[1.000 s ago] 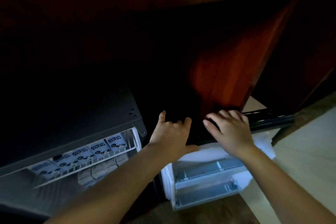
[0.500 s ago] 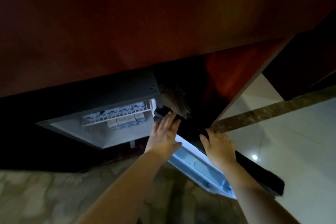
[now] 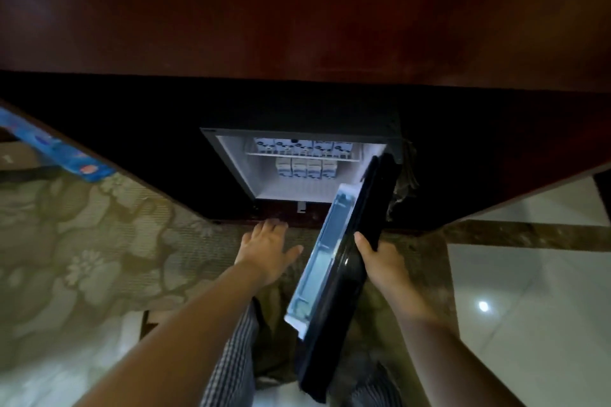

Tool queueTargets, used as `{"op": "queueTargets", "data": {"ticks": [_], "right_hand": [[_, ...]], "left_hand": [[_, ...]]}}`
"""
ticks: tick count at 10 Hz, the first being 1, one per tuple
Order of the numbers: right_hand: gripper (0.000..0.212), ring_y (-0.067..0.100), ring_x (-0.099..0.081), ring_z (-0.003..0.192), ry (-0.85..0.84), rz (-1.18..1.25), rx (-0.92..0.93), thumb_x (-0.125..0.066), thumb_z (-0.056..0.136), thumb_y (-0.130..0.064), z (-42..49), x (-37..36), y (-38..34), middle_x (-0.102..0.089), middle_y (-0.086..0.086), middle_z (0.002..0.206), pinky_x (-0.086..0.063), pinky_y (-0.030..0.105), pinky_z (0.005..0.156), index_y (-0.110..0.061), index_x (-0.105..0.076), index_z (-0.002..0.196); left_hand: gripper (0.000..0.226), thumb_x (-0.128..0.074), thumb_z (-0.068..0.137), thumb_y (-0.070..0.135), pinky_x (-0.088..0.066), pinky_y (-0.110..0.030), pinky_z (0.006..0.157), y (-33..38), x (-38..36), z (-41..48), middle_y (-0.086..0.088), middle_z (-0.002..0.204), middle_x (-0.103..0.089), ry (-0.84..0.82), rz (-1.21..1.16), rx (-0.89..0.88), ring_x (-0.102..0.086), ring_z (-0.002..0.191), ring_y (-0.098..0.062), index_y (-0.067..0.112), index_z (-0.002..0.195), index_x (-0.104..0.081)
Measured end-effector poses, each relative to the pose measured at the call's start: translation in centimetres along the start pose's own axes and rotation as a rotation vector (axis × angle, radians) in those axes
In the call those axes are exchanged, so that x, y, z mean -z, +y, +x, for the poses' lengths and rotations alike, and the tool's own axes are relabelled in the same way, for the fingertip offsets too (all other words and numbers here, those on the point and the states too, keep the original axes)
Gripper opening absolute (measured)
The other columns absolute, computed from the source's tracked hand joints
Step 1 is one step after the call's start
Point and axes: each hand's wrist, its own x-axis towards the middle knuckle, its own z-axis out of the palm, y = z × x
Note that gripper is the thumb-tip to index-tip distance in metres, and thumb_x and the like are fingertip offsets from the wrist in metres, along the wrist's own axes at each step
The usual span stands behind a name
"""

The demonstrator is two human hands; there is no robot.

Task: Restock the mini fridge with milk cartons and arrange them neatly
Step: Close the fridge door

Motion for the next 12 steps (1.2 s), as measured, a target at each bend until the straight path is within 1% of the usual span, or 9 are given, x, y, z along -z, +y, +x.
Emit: {"op": "queueTargets", "data": {"ticks": [1,3,4,5,7,9,10,11,12], "right_hand": [[0.059,0.032,-0.060,0.101,0.041,0.034,-0.050,-0.043,0.090,-0.060,-0.3,-2.1,-3.3,-0.063,0.010,0.103,-0.046,0.034,0.080,-0.008,-0.062,0.110],[0.080,0.031,-0.067,0.093,-0.031,0.151,-0.045,-0.034,0.084,-0.072,2.4,-5.4,-8.6,-0.067,0.015,0.109,-0.054,0.046,0.086,-0.005,-0.050,0.124],[0.067,0.025,-0.068,0.080,-0.048,0.274,-0.051,-0.035,0.091,-0.062,3.9,-5.8,-11.1,-0.069,0.014,0.100,-0.054,0.036,0.072,-0.002,-0.051,0.117],[0.050,0.014,-0.061,0.061,-0.090,0.407,-0.087,-0.036,0.095,-0.055,5.3,-5.8,-12.9,-0.065,0.004,0.073,-0.045,0.026,0.055,-0.010,-0.054,0.107],[0.038,0.021,-0.064,0.085,-0.222,0.533,-0.127,-0.042,0.098,-0.040,6.9,-4.7,-15.0,-0.067,0.006,0.084,-0.050,0.027,0.069,-0.004,-0.054,0.101],[0.029,0.012,-0.061,0.067,-0.244,0.370,0.003,-0.045,0.099,-0.028,5.2,-3.9,-15.7,-0.066,-0.001,0.079,-0.045,0.024,0.060,-0.008,-0.056,0.117],[0.028,0.011,-0.058,0.065,-0.257,0.199,0.104,-0.044,0.100,-0.026,2.7,-2.2,-16.2,-0.064,0.000,0.080,-0.041,0.023,0.060,-0.009,-0.055,0.119],[0.035,0.015,-0.053,0.070,-0.404,-0.171,0.256,-0.042,0.100,-0.028,-0.5,0.6,-16.4,-0.058,0.005,0.085,-0.039,0.024,0.063,-0.002,-0.054,0.121],[0.028,0.021,-0.046,0.079,-0.492,-0.505,0.365,-0.041,0.099,-0.031,-4.3,4.6,-17.3,-0.047,0.012,0.086,-0.033,0.029,0.072,-0.008,-0.057,0.093]], "left_hand": [[0.061,-0.038,0.094,0.051,-0.027,-0.041,0.111,-2.2,1.1,0.3,-0.009,0.148,-0.033,-0.002,-0.067,0.112,-0.029,0.137,-0.027,0.016,0.143,-0.032],[0.056,-0.032,0.095,0.052,-0.036,-0.042,0.105,-7.1,3.0,2.0,-0.014,0.139,-0.044,-0.009,-0.187,0.266,-0.041,0.127,-0.036,0.015,0.136,-0.039],[0.062,-0.037,0.095,0.048,-0.025,-0.039,0.114,-8.8,4.9,3.7,-0.012,0.151,-0.028,0.166,-0.250,0.274,-0.025,0.140,-0.029,0.010,0.143,-0.031],[0.074,-0.042,0.095,0.045,-0.016,-0.038,0.118,-9.8,7.0,5.2,-0.010,0.159,-0.008,0.254,-0.320,0.270,-0.007,0.147,-0.024,0.006,0.149,-0.013],[0.074,-0.039,0.097,0.044,-0.016,-0.038,0.117,-10.0,9.5,6.5,-0.002,0.159,0.010,0.226,-0.204,0.121,0.007,0.147,-0.019,0.012,0.151,-0.001],[0.068,-0.037,0.098,0.043,-0.021,-0.040,0.117,-9.4,11.3,5.2,-0.002,0.160,0.000,0.030,-0.146,0.063,-0.004,0.147,-0.018,0.014,0.152,-0.007],[0.062,-0.033,0.100,0.041,-0.024,-0.035,0.115,-8.2,13.5,3.0,-0.007,0.159,-0.012,-0.177,-0.143,0.040,-0.018,0.145,-0.024,0.012,0.151,-0.013],[0.057,-0.031,0.101,0.040,-0.034,-0.033,0.107,-6.3,16.3,-0.1,-0.012,0.154,-0.026,-0.284,-0.049,0.016,-0.035,0.137,-0.027,0.010,0.148,-0.022],[0.055,-0.032,0.100,0.042,-0.034,-0.031,0.105,-4.8,19.0,-4.0,-0.010,0.151,-0.033,-0.261,0.079,-0.023,-0.037,0.135,-0.027,0.011,0.145,-0.031]]}}
